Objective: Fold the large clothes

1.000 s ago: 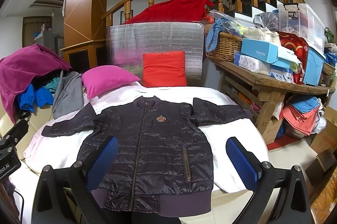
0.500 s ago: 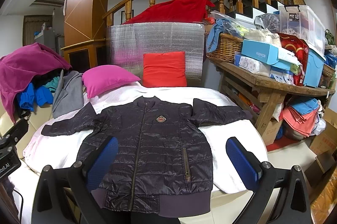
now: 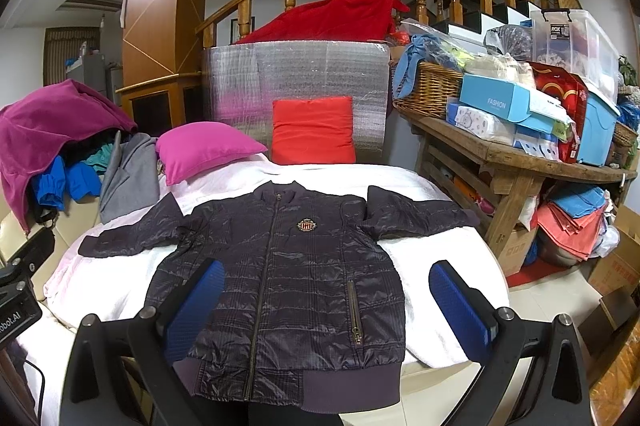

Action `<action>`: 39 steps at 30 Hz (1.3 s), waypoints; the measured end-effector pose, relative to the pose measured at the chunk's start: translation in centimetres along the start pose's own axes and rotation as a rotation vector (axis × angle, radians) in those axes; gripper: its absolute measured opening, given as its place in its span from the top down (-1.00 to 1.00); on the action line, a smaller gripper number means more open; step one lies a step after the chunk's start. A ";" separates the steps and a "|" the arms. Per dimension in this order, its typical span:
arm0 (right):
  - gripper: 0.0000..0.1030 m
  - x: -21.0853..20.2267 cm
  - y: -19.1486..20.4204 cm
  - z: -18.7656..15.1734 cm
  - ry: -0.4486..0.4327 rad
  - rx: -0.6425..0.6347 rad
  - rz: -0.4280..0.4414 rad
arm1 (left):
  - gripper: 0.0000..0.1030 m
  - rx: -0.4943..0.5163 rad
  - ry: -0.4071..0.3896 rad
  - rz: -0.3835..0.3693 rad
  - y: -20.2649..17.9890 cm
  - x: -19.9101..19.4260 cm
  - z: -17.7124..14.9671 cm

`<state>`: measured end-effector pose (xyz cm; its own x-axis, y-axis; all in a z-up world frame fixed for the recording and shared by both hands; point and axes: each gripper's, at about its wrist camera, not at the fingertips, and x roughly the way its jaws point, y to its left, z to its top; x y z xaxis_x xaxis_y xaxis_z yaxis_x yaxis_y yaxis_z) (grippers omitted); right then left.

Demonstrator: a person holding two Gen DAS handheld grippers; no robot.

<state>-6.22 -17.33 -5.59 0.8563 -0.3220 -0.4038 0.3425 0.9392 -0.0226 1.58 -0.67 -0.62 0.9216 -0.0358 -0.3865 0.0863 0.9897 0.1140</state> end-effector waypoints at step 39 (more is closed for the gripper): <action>-1.00 32.5 -30.0 -1.5 0.194 0.821 0.257 | -1.00 0.013 0.544 -0.089 -7.4 24.4 -7.1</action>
<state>10.77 -55.83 -19.39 0.8899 -0.0161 -0.4558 0.3816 0.5738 0.7247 20.78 -7.85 -17.39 0.5822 -0.0390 -0.8121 0.1629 0.9842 0.0696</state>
